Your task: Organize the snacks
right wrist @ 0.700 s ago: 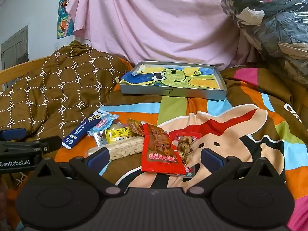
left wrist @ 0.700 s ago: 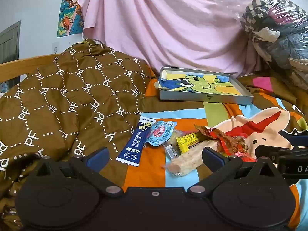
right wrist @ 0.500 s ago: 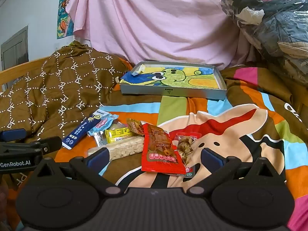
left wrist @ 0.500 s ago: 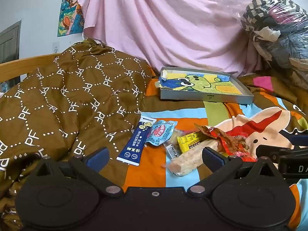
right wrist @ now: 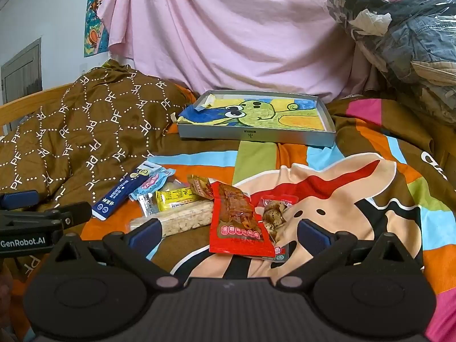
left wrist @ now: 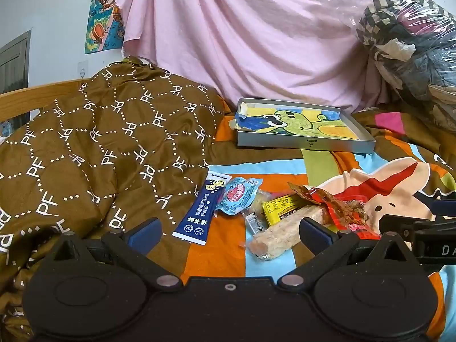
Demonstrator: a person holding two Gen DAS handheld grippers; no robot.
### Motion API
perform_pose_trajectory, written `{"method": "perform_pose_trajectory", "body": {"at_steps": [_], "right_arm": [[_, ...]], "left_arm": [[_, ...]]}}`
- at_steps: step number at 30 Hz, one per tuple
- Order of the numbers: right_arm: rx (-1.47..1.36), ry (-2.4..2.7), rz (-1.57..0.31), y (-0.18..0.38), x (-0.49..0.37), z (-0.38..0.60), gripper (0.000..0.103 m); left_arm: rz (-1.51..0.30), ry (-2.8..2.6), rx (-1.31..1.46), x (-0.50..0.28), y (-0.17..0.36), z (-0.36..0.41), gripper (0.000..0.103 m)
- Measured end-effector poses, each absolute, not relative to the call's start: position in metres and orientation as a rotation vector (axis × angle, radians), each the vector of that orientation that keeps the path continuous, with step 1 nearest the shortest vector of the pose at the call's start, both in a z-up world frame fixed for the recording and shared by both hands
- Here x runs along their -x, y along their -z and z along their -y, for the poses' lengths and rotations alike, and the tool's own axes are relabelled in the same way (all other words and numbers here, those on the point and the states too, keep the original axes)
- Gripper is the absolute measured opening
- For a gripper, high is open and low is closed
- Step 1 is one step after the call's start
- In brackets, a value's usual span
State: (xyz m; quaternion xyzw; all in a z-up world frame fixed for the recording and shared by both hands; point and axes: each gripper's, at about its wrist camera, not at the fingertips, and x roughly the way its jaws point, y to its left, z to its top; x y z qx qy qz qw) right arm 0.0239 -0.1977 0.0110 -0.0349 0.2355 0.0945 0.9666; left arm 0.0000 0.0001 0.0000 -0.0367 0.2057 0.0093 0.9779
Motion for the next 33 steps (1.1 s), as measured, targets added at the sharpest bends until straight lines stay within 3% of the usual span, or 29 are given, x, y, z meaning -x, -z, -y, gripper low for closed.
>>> {"method": "perform_pose_trajectory", "body": {"at_steps": [33], "right_arm": [[0.069,-0.181,-0.484,-0.008,-0.024,0.199,0.103]], "left_arm": [[-0.417,-0.026,0.065,-0.003,0.010,-0.001,0.102]]}}
